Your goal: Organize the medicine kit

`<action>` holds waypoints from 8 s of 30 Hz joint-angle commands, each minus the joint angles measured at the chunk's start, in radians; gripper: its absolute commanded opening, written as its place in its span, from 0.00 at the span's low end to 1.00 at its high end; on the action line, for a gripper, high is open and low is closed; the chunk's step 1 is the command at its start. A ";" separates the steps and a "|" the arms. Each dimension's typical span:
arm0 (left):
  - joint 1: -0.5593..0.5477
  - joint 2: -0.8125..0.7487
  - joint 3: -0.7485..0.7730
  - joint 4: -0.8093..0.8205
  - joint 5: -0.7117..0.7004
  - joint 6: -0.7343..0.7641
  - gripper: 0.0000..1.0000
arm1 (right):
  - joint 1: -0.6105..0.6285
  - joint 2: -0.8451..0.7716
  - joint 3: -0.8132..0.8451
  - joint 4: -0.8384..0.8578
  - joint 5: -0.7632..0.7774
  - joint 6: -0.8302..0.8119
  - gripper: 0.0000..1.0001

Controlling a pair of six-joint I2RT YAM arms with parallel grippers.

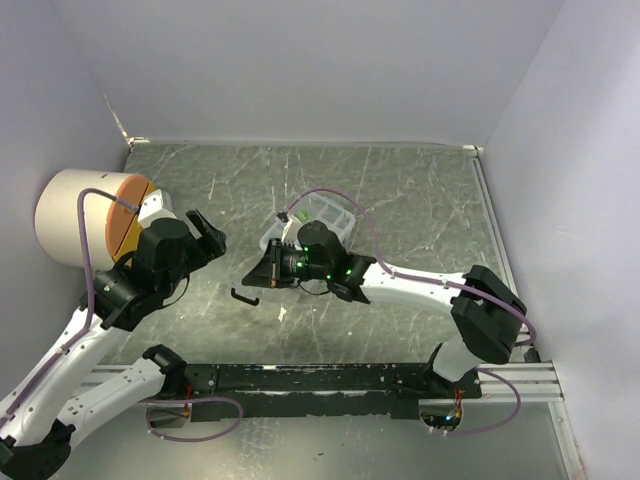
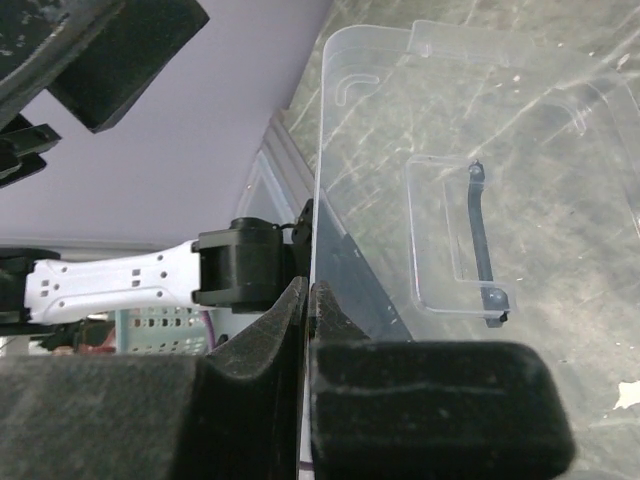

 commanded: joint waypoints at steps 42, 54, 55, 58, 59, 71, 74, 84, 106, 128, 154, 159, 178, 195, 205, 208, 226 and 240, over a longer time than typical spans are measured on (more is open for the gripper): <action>0.004 0.075 0.165 0.053 0.041 0.117 0.88 | -0.500 -0.112 -0.258 0.752 -0.323 0.887 0.00; 0.004 0.185 0.157 0.114 0.110 0.151 0.88 | -0.685 -0.019 -0.385 0.935 -0.374 1.012 0.00; 0.004 0.195 0.158 0.119 0.112 0.153 0.88 | -0.693 -0.007 -0.393 0.952 -0.378 1.019 0.00; 0.004 0.221 0.148 0.153 0.134 0.152 0.88 | -0.712 0.026 -0.415 1.006 -0.386 1.038 0.02; 0.004 0.229 0.143 0.166 0.143 0.149 0.88 | -0.718 0.034 -0.425 1.026 -0.387 1.045 0.03; 0.004 0.399 0.115 0.330 0.291 0.126 0.87 | -0.795 0.054 -0.502 1.099 -0.402 1.031 0.03; 0.004 0.448 0.114 0.358 0.320 0.120 0.86 | -0.801 0.070 -0.520 1.112 -0.405 1.021 0.07; 0.004 0.563 0.115 0.387 0.318 0.122 0.86 | -0.823 0.015 -0.542 0.934 -0.415 0.841 0.34; 0.050 0.660 0.107 0.403 0.354 0.131 0.72 | -0.827 -0.188 -0.359 0.015 -0.325 0.038 0.55; 0.108 0.791 0.229 0.402 0.493 0.194 0.58 | -0.777 -0.254 -0.344 -0.123 -0.441 -0.163 0.33; 0.108 0.927 0.403 0.473 0.617 0.184 0.50 | -0.671 -0.293 -0.399 0.052 -0.171 0.125 0.21; 0.110 0.993 0.477 0.463 0.642 0.207 0.50 | -0.633 -0.282 -0.376 0.054 -0.119 0.169 0.21; 0.139 0.923 0.514 0.346 0.534 0.376 0.86 | -0.604 -0.341 -0.304 -0.210 0.034 0.002 0.50; 0.148 0.781 0.281 0.391 0.733 0.395 0.54 | -0.547 -0.340 -0.285 -0.213 0.001 0.014 0.30; 0.148 0.899 0.366 0.390 0.808 0.413 0.37 | -0.513 -0.346 -0.314 -0.151 -0.003 0.094 0.29; 0.147 0.921 0.392 0.383 0.811 0.426 0.36 | -0.483 -0.341 -0.322 -0.115 0.000 0.120 0.29; 0.148 0.976 0.396 0.387 0.812 0.440 0.44 | -0.435 -0.324 -0.260 -0.245 0.235 0.028 0.32; 0.150 0.981 0.346 0.339 0.664 0.442 0.34 | -0.435 -0.307 -0.152 -0.382 0.272 -0.099 0.37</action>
